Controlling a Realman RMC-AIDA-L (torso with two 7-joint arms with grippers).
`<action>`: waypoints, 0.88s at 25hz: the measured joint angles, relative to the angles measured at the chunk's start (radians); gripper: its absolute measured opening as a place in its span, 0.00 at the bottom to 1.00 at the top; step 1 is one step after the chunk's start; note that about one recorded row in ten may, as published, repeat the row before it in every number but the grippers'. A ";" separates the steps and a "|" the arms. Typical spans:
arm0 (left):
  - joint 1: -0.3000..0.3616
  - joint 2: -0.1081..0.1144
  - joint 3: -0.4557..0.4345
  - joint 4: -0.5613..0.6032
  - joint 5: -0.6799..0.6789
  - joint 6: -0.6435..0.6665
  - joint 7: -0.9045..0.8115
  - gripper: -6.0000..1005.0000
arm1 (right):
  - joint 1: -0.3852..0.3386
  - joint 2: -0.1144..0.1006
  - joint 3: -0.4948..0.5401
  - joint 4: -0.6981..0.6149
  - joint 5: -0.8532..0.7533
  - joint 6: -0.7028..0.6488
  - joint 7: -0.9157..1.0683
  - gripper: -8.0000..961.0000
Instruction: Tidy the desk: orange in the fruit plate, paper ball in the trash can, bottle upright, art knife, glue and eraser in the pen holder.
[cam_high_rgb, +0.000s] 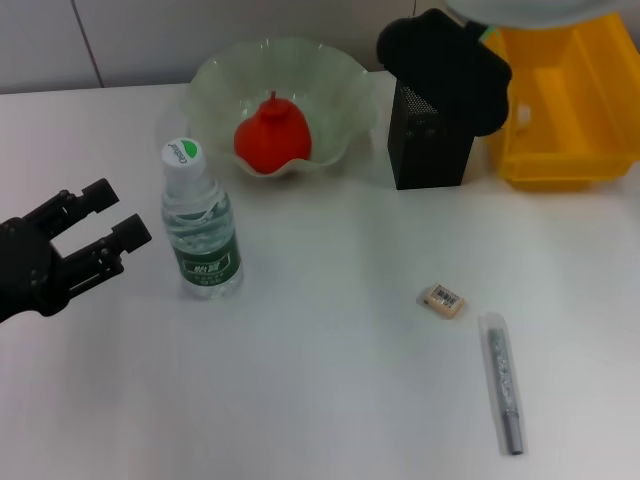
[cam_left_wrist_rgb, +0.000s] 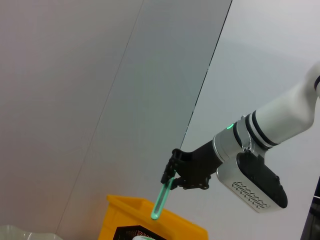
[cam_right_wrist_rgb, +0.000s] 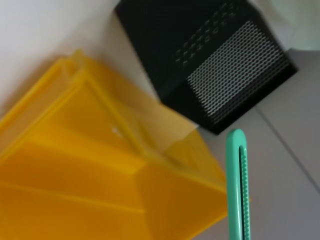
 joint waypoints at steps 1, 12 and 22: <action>0.000 0.000 0.000 -0.002 0.000 0.000 0.001 0.78 | 0.004 0.002 -0.003 0.005 0.000 0.012 -0.002 0.20; 0.000 0.002 0.000 -0.007 0.000 -0.008 0.002 0.78 | 0.064 0.045 -0.093 0.104 0.003 0.076 -0.003 0.20; 0.003 0.003 0.000 -0.007 0.000 -0.008 0.002 0.78 | 0.071 0.065 -0.125 0.122 0.003 0.078 0.000 0.21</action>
